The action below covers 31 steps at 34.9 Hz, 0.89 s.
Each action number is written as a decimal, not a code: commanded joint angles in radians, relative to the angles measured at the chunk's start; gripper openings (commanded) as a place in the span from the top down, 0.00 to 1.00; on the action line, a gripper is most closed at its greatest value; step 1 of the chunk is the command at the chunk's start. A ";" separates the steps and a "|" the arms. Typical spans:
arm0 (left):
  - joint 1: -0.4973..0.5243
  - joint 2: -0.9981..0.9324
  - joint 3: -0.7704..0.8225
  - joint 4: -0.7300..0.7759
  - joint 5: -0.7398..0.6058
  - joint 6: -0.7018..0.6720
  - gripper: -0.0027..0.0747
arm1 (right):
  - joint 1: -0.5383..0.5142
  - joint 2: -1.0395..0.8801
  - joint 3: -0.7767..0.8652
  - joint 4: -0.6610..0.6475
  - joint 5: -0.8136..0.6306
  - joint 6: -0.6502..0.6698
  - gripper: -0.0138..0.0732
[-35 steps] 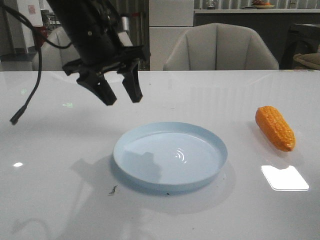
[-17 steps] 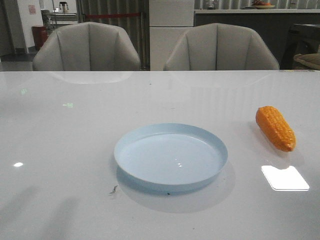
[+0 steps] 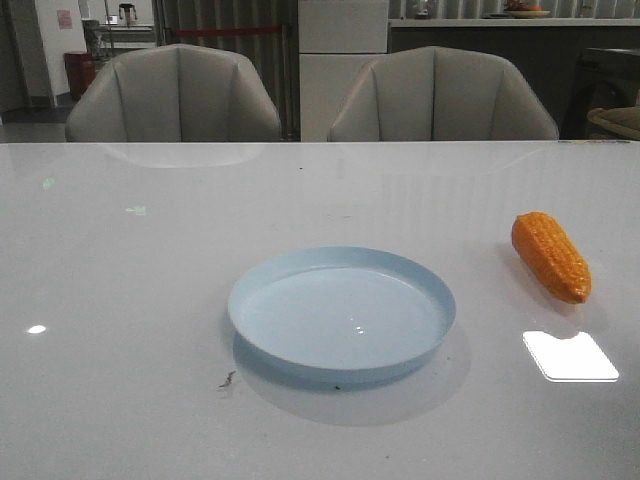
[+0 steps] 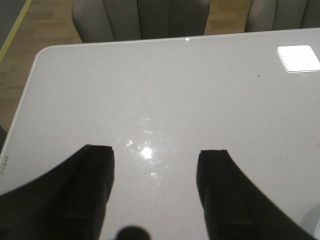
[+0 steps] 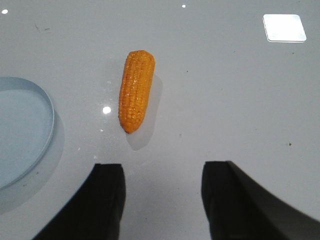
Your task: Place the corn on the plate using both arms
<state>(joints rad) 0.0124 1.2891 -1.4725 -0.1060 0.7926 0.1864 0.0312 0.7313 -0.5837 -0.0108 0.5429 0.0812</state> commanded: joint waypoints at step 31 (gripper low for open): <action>0.001 -0.603 0.894 -0.170 -0.527 0.003 0.40 | -0.003 0.323 -0.294 0.025 0.086 -0.004 0.32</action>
<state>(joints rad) 0.0124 0.6892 -0.5481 -0.2571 0.3404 0.1864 0.0312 0.9826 -0.7713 0.0127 0.6516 0.0812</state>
